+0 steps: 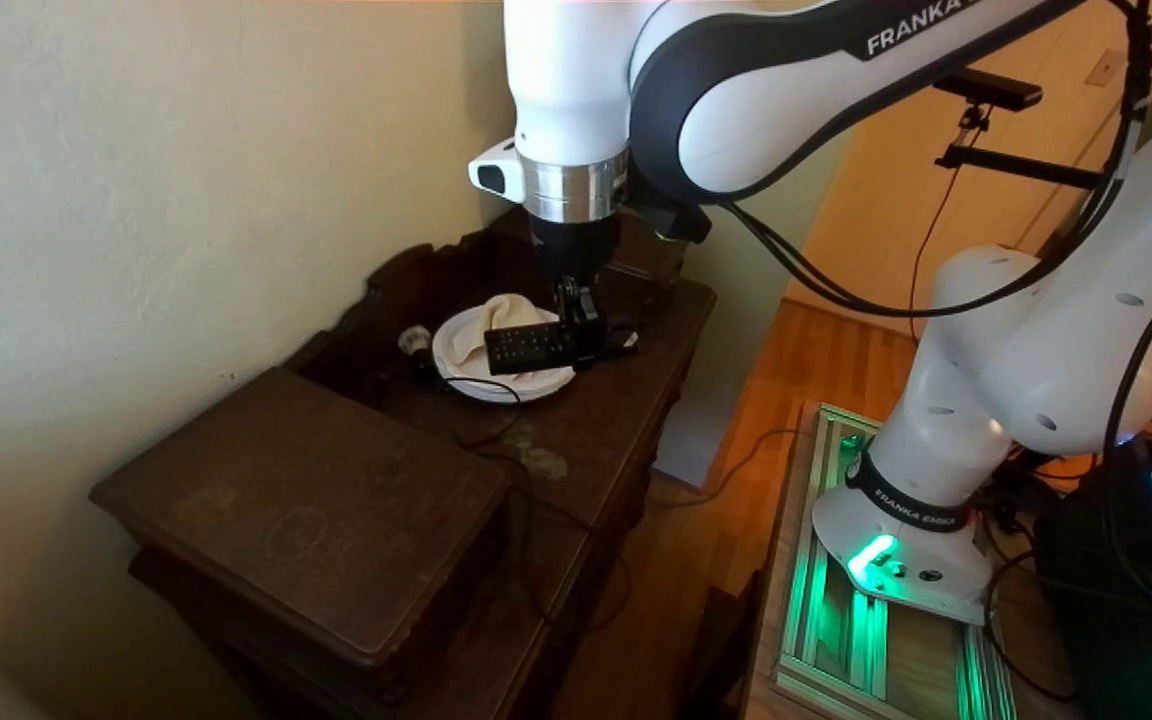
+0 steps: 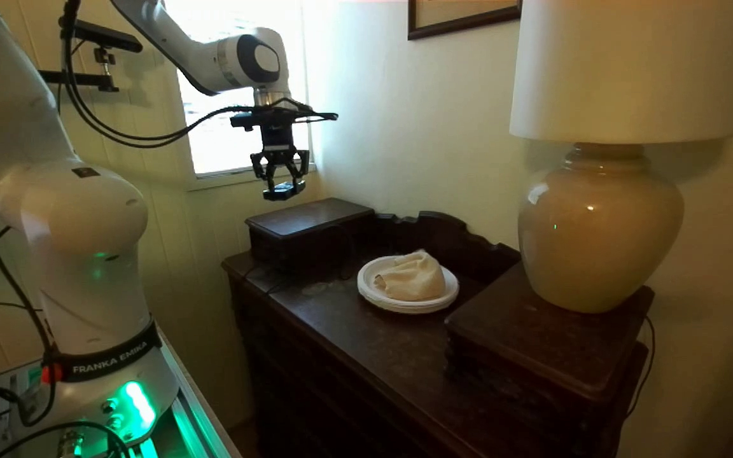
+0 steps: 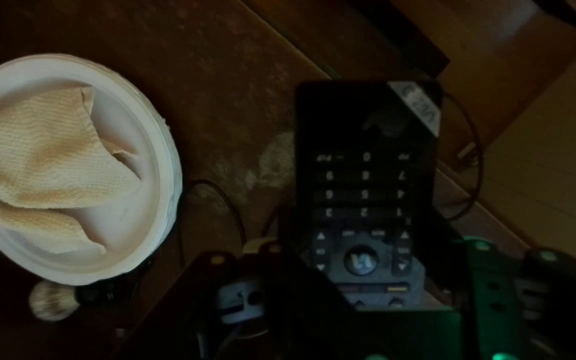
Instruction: Move the remote control to the left
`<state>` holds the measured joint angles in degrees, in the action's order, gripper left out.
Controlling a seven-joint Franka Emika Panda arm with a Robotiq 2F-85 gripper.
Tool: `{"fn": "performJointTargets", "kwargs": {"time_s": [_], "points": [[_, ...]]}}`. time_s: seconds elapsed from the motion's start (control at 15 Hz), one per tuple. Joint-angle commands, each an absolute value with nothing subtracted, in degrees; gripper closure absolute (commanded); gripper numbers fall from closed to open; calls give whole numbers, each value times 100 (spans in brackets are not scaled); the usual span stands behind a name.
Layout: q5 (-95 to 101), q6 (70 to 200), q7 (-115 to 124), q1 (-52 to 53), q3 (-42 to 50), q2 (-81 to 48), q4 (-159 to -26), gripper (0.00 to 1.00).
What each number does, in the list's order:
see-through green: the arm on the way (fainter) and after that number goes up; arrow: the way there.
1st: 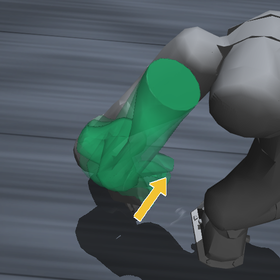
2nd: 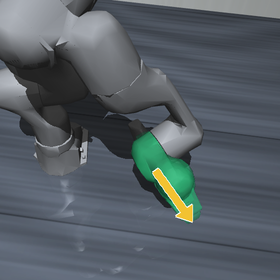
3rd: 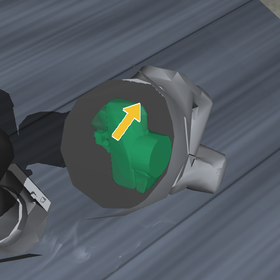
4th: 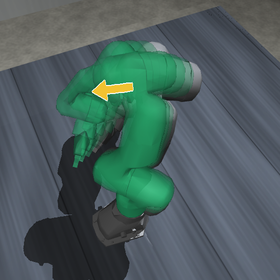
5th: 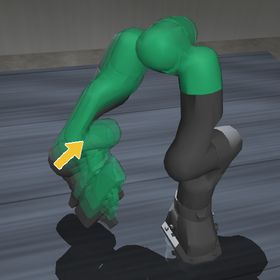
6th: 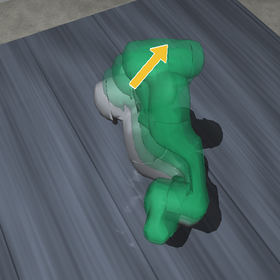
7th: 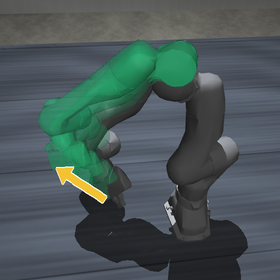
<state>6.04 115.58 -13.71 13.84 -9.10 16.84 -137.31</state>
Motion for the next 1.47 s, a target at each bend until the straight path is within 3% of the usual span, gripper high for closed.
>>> {"fn": "performJointTargets", "kwargs": {"time_s": [0.0,0.13,0.2,0.67,1.4], "points": [[594,11550,-1428,1339,-917,1674,-13722,39],[593,11550,-1490,1322,-880,1657,-13722,39],[593,11550,-1497,1321,-876,1652,-13722,64],[154,12493,-2219,1351,-779,457,-12985,64],[418,12466,-2080,1360,-1204,-1691,-10923,64]]}}
